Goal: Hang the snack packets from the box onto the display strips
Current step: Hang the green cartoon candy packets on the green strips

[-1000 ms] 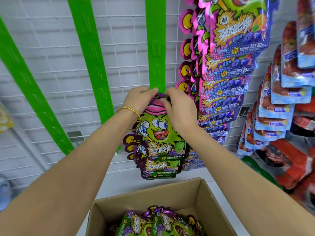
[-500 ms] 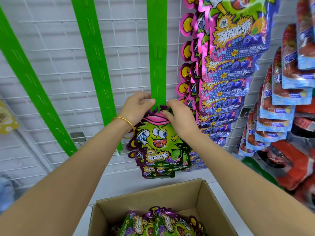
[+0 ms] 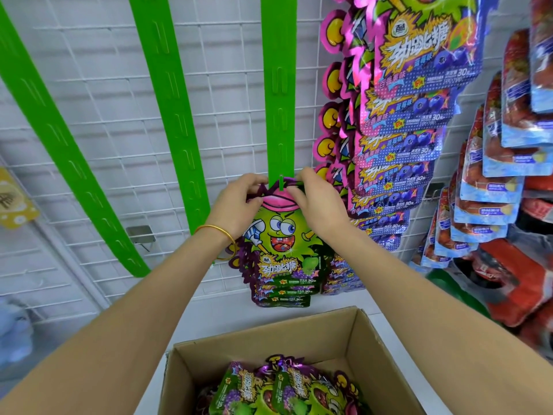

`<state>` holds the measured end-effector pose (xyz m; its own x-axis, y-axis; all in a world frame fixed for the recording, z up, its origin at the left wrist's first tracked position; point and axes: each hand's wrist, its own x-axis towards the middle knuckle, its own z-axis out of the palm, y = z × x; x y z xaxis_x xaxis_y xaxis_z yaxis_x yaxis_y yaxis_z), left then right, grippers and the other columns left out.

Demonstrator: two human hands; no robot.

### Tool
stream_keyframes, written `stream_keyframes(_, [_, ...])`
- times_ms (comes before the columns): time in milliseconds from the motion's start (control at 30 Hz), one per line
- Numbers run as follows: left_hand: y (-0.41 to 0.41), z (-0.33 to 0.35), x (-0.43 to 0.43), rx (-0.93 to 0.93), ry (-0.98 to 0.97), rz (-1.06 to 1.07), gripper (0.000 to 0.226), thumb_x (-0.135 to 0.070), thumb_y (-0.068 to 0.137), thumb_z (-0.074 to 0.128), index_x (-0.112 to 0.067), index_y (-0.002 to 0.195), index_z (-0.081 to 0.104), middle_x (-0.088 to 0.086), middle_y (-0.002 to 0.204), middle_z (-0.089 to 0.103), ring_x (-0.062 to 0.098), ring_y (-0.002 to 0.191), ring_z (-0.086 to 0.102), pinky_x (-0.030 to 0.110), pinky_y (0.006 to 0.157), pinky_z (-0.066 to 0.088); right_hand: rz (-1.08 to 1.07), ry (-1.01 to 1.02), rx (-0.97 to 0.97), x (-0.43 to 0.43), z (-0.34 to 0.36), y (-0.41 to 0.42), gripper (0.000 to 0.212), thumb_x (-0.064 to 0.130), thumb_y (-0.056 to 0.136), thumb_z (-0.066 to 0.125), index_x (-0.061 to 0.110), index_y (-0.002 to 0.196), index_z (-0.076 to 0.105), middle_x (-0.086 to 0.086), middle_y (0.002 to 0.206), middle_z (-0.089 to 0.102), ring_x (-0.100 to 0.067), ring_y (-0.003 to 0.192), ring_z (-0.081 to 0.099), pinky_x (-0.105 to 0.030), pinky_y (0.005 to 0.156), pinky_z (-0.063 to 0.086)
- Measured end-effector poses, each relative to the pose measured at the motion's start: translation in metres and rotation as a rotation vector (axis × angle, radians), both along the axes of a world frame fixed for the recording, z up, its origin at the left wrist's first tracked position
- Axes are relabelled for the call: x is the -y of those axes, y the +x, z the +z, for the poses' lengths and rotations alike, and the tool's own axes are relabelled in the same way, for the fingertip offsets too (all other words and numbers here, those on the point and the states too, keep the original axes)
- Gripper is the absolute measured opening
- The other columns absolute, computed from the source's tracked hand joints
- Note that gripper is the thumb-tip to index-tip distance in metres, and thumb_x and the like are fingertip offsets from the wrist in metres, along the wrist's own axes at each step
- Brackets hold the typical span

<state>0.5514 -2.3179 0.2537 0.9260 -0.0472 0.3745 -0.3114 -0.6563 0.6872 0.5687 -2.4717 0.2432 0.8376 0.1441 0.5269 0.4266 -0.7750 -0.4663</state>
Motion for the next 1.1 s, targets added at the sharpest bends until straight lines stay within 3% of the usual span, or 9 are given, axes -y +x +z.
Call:
stream_keyframes(67, [-0.001, -0.002, 0.0, 0.001, -0.018, -0.015, 0.04, 0.006, 0.085, 0.05, -0.01, 0.122, 0.053, 0.001, 0.103, 0.06, 0.017, 0.106, 0.057, 0.023, 0.097, 0.042, -0.002, 0.015, -0.007, 0.0, -0.002, 0.0, 0.024, 0.027, 0.095, 0.049, 0.005, 0.102, 0.046, -0.013, 0.095, 0.06, -0.032, 0.085, 0.056, -0.037, 0.065, 0.041])
stream_keyframes(167, [-0.005, -0.006, -0.003, 0.044, 0.032, 0.001, 0.047, 0.005, 0.084, 0.05, -0.011, 0.128, 0.049, 0.004, 0.117, 0.059, 0.014, 0.112, 0.053, 0.016, 0.096, 0.035, -0.003, 0.058, 0.035, 0.0, -0.006, -0.005, 0.025, 0.025, 0.092, 0.054, 0.003, 0.103, 0.048, -0.013, 0.098, 0.057, -0.031, 0.088, 0.054, -0.039, 0.07, 0.043])
stream_keyframes(300, [-0.03, -0.02, -0.013, 0.314, 0.189, 0.115, 0.052, -0.003, 0.079, 0.055, -0.011, 0.129, 0.048, 0.008, 0.128, 0.053, 0.023, 0.121, 0.045, 0.024, 0.103, 0.027, -0.129, 0.045, 0.401, 0.014, -0.027, -0.036, 0.029, 0.013, 0.087, 0.059, 0.0, 0.112, 0.052, -0.016, 0.111, 0.056, -0.029, 0.103, 0.048, -0.037, 0.087, 0.041])
stream_keyframes(367, [-0.057, -0.038, -0.017, 0.334, 0.189, 0.074, 0.051, -0.005, 0.075, 0.054, -0.011, 0.125, 0.05, 0.006, 0.123, 0.054, 0.021, 0.116, 0.045, 0.025, 0.1, 0.029, -0.127, 0.083, 0.44, 0.024, -0.061, -0.061, 0.027, 0.008, 0.085, 0.058, 0.003, 0.111, 0.053, -0.013, 0.11, 0.056, -0.025, 0.103, 0.046, -0.033, 0.088, 0.039])
stream_keyframes(433, [-0.087, -0.064, -0.018, 0.198, 0.192, -0.022, 0.049, -0.01, 0.077, 0.053, -0.015, 0.126, 0.05, -0.002, 0.121, 0.051, 0.016, 0.115, 0.044, 0.028, 0.099, 0.034, 0.006, 0.131, 0.115, 0.031, -0.11, -0.087, 0.024, 0.009, 0.088, 0.057, 0.007, 0.111, 0.052, -0.008, 0.108, 0.055, -0.019, 0.097, 0.051, -0.033, 0.084, 0.043])
stream_keyframes(533, [-0.121, -0.106, -0.023, -0.154, 0.138, -0.112, 0.044, -0.01, 0.086, 0.055, -0.023, 0.127, 0.048, -0.009, 0.12, 0.044, 0.01, 0.113, 0.046, 0.025, 0.095, 0.04, 0.088, 0.002, -0.673, 0.044, -0.199, -0.109, 0.038, 0.026, 0.089, 0.06, 0.011, 0.123, 0.05, -0.004, 0.118, 0.054, -0.019, 0.108, 0.055, -0.03, 0.09, 0.045])
stream_keyframes(633, [-0.129, -0.123, -0.025, -0.385, 0.101, -0.124, 0.039, -0.009, 0.086, 0.057, -0.029, 0.119, 0.048, -0.005, 0.124, 0.046, 0.01, 0.11, 0.052, 0.03, 0.093, 0.045, 0.146, -0.159, -1.027, 0.049, -0.266, -0.125, 0.063, 0.043, 0.081, 0.065, 0.012, 0.131, 0.044, -0.005, 0.13, 0.051, -0.022, 0.122, 0.048, -0.033, 0.1, 0.041])
stream_keyframes(800, [-0.123, -0.12, -0.023, -0.39, -0.003, -0.106, 0.034, -0.007, 0.086, 0.056, -0.033, 0.105, 0.047, 0.001, 0.127, 0.049, 0.014, 0.105, 0.056, 0.038, 0.095, 0.046, 0.168, -0.188, -1.168, 0.031, -0.313, -0.149, 0.094, 0.06, 0.07, 0.067, 0.018, 0.144, 0.027, -0.002, 0.144, 0.04, -0.024, 0.13, 0.041, -0.036, 0.107, 0.037])
stream_keyframes(1100, [-0.119, -0.122, -0.025, -0.41, -0.007, -0.038, 0.032, -0.009, 0.088, 0.054, -0.019, 0.118, 0.054, -0.002, 0.128, 0.051, 0.01, 0.097, 0.058, 0.025, 0.091, 0.045, 0.066, -0.5, -0.845, 0.022, -0.32, -0.159, 0.064, 0.054, 0.089, 0.046, 0.021, 0.141, 0.027, -0.005, 0.134, 0.05, -0.028, 0.121, 0.047, -0.038, 0.087, 0.047])
